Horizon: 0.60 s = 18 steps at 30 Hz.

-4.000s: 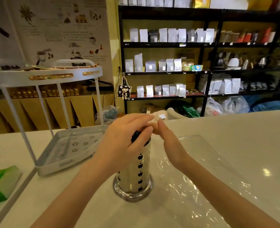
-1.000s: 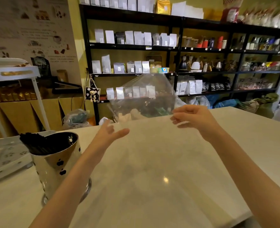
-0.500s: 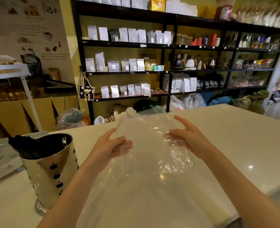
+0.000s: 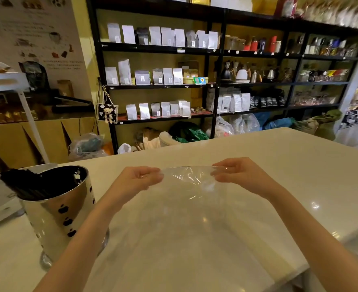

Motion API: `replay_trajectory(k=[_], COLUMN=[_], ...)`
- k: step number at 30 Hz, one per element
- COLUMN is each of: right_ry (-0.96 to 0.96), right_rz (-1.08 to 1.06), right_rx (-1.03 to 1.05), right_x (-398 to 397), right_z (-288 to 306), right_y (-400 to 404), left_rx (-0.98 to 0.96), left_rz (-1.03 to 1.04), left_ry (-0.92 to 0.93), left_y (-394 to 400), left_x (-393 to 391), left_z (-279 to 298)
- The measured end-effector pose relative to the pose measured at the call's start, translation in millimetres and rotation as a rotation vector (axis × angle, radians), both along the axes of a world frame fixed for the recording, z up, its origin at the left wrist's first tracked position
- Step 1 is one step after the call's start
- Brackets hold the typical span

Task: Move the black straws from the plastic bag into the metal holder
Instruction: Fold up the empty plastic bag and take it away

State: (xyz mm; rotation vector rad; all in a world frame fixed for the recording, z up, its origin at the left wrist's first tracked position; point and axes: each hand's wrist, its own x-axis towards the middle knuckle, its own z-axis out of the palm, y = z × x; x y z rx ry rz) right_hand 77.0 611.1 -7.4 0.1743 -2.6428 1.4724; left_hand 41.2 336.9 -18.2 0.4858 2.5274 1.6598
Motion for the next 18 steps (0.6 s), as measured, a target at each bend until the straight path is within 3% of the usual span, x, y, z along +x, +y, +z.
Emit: replay_trajectory(k=[4,9,18], right_ry=[0.129,0.068,-0.089], right_rz=[-0.069,0.002,0.267], right_rx=[0.177,0.011,-0.198], right_x=[-1,1,-9], right_z=[2,13,20], right_y=[0,1,-7], left_rx=[-0.153,-0.206,-0.065], left_rz=[0.036,0.093,-0.075], left_ry=[0.101,0.164,-0.182], left_y=[1,4,-16], left_x=[1,7,33], left_z=[1,8,4])
